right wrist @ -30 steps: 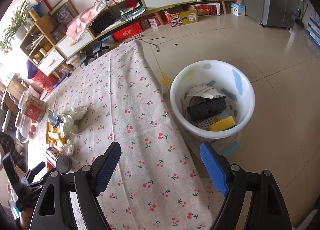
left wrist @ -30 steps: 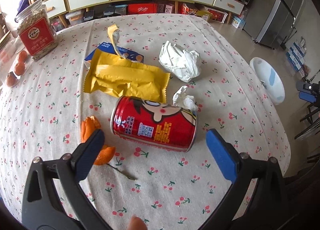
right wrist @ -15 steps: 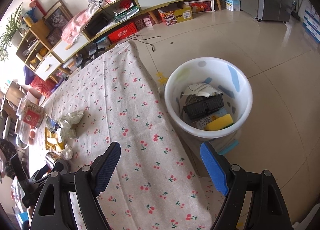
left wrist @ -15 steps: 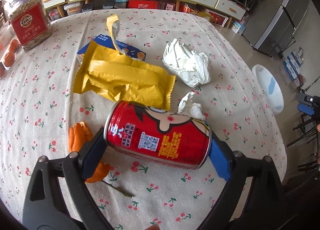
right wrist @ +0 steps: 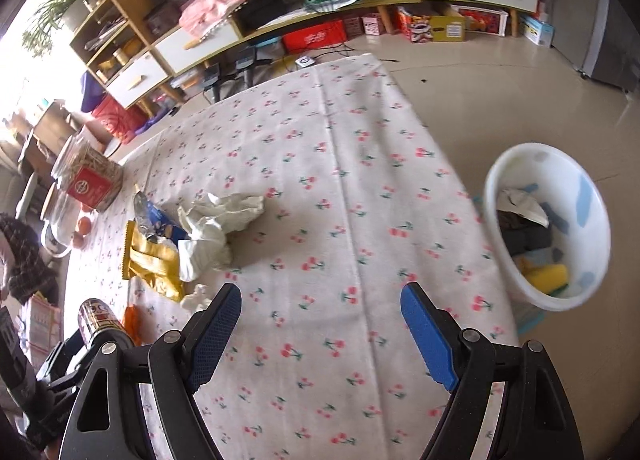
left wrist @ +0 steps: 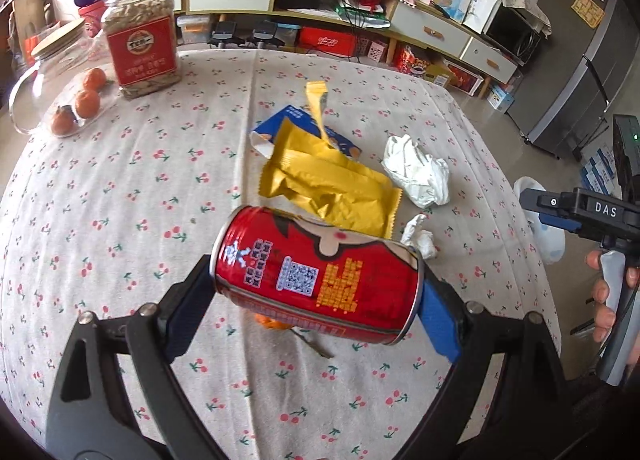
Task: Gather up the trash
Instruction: 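Grasp the crumpled white tissue with the right gripper while the left holds the red can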
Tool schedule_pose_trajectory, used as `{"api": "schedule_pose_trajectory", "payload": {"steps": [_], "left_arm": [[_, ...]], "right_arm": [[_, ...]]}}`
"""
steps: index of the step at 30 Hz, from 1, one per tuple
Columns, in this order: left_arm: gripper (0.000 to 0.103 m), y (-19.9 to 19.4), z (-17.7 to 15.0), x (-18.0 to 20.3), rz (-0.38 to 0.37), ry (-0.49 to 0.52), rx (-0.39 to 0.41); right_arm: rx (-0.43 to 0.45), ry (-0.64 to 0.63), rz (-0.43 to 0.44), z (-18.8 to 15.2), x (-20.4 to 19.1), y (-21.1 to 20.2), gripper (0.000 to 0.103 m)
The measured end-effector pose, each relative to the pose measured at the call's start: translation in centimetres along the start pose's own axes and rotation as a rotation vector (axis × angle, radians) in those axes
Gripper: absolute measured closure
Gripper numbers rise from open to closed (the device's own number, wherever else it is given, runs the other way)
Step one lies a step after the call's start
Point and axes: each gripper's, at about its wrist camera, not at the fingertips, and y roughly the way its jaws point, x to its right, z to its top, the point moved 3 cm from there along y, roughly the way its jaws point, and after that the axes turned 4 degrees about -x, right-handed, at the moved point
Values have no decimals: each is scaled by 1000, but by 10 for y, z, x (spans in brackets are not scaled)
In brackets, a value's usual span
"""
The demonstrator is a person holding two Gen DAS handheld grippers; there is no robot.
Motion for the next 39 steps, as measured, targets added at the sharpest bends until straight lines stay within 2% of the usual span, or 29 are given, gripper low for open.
{"api": "schedule_pose_trajectory", "payload": {"steps": [7,12,19,21,24,26,29,32,39], "left_arm": [[11,0,-4,-21,5,-66,-15],[11,-5,-4,-30,-2,-82,-12],[11,-5,-3,-38,-1,-96,-18],[11,-4,-4,-38,0,-96,-20],[11,-5,-5,-38,0,-96,-20],[11,-5,-5,-38,1,-94,-20],[11,-5,-4,-38,0,-95,-19],[11,-6,-4,-37,2,-91,-12],[11,-8,-4,-35,5,-93,-7]], "right_arm": [[-32,-59,36,18,-53,45,19],[-40,-60,39,26,-69,68,20],[-43,-67,20,35,-72,88,21],[-45,-68,29,36,-72,92,24],[-47,-76,60,35,-73,93,38],[-39,-93,77,34,-76,90,53],[-42,-113,92,33,-81,87,66],[-44,-129,80,28,-83,82,70],[-38,-152,55,16,-75,65,71]]}}
